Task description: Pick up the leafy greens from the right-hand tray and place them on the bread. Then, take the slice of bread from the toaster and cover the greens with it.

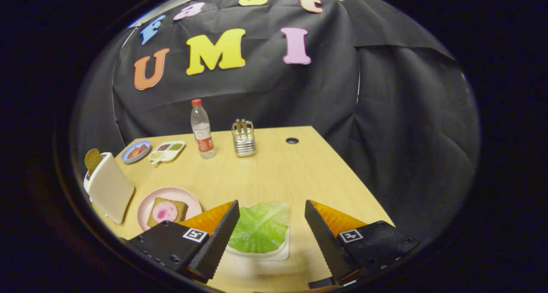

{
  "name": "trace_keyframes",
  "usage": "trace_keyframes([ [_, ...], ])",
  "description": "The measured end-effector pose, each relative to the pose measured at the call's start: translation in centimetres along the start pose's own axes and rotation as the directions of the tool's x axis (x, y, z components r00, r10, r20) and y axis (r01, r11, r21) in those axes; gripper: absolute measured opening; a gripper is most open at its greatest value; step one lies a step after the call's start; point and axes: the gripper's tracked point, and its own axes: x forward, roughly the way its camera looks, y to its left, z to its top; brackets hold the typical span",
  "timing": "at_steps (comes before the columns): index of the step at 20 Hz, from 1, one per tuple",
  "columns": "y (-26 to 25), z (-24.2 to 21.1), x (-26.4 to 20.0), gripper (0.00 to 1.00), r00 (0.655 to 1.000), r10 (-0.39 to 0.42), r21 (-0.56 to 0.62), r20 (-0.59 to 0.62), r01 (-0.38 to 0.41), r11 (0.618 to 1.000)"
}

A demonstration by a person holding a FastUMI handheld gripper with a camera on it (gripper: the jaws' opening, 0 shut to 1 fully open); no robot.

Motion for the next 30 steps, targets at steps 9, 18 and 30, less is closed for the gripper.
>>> trace_keyframes([
  [9, -0.9, -3.5, 7.5, 0.95, 0.984, 0.008, 0.020, -0.176, -0.004, 1.000],
  [18, -0.2, -4.8, 8.4, 0.51, 0.966, 0.010, 0.007, -0.259, -0.008, 1.000],
  [30, 0.1, -4.0, 6.1, 0.00, 0.973, -0.072, -0.087, -0.219, 0.055, 0.995],
])
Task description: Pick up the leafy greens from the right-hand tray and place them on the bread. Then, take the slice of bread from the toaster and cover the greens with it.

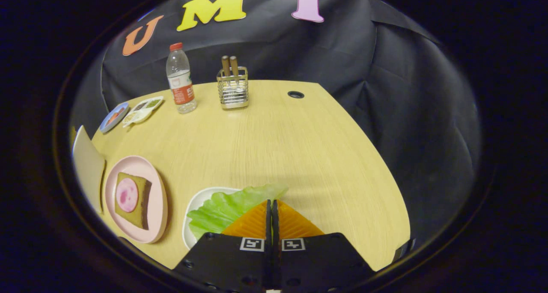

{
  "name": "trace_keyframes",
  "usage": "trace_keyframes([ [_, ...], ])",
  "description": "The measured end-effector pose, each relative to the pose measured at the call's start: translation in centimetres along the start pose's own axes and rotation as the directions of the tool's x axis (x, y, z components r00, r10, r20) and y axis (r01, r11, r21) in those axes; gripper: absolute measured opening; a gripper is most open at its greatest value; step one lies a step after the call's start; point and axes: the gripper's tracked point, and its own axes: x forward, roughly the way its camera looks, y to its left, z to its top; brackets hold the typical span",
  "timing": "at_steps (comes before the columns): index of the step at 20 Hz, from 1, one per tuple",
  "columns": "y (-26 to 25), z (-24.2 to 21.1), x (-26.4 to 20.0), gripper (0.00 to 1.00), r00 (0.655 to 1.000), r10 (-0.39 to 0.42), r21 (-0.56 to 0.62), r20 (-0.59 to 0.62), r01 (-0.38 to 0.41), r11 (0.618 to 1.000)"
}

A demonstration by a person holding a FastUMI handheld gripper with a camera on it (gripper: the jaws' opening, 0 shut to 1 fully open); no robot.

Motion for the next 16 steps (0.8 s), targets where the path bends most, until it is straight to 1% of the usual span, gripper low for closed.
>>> trace_keyframes([
  [4, 0.2, 0.6, -3.2, 0.00, 0.998, -0.001, 0.013, 0.056, 0.000, 1.000],
  [8, 1.4, 1.6, -7.3, 0.00, 0.990, -0.013, -0.019, 0.143, 0.016, 1.000],
  [16, 5.4, 2.6, -14.5, 0.00, 0.967, -0.025, -0.074, 0.254, 0.045, 0.996],
])
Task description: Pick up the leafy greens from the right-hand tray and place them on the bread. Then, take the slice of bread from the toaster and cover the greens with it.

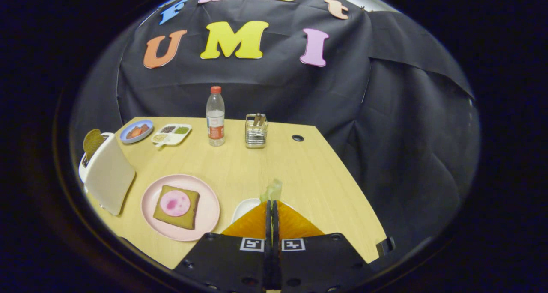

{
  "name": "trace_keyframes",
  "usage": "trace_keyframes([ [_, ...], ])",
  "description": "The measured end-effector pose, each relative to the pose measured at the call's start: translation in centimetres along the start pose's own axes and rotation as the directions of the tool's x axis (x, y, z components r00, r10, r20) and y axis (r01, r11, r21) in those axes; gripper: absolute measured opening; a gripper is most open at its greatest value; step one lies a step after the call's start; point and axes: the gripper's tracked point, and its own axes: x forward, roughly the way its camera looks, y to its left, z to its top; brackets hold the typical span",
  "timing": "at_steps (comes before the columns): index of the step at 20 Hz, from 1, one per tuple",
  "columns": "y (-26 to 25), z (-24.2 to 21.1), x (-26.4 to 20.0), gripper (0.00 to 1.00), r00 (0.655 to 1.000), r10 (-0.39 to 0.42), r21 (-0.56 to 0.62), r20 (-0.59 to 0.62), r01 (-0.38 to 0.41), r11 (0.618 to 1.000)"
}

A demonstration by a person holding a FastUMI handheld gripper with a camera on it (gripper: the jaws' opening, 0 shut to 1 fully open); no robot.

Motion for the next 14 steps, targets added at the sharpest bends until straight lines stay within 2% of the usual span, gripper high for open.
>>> trace_keyframes([
  [5, 3.8, 1.5, -2.9, 0.00, 0.998, 0.014, -0.048, 0.062, -0.011, 0.999],
  [14, 12.4, 2.6, -4.6, 0.00, 0.988, 0.109, -0.083, 0.111, -0.100, 0.992],
])
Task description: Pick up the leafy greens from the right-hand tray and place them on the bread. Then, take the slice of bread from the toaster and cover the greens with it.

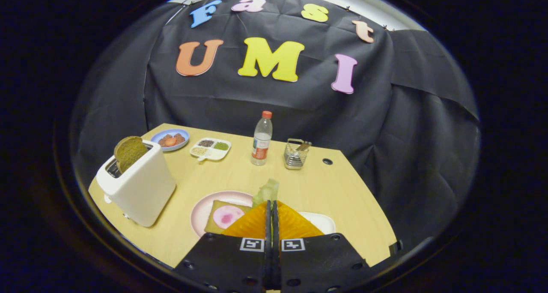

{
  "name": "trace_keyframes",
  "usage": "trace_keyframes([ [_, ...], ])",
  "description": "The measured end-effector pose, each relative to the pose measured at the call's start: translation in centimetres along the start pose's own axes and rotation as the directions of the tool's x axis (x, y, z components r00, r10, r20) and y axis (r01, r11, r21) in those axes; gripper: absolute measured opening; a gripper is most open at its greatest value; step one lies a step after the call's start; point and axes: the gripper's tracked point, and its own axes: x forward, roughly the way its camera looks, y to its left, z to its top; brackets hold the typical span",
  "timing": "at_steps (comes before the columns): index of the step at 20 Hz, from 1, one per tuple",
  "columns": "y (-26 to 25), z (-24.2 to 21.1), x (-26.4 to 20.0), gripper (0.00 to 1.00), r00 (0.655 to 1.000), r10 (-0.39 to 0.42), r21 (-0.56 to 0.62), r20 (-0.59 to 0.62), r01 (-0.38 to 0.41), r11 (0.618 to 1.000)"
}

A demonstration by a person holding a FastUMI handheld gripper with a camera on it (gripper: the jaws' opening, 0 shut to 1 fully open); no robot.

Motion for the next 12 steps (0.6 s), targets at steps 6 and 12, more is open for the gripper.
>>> trace_keyframes([
  [6, 6.6, 0.7, 0.8, 0.00, 0.995, 0.099, 0.035, 0.011, -0.099, 0.994],
  [12, 11.6, 0.0, 2.7, 0.00, 0.979, 0.205, 0.037, -0.001, -0.205, 0.978],
])
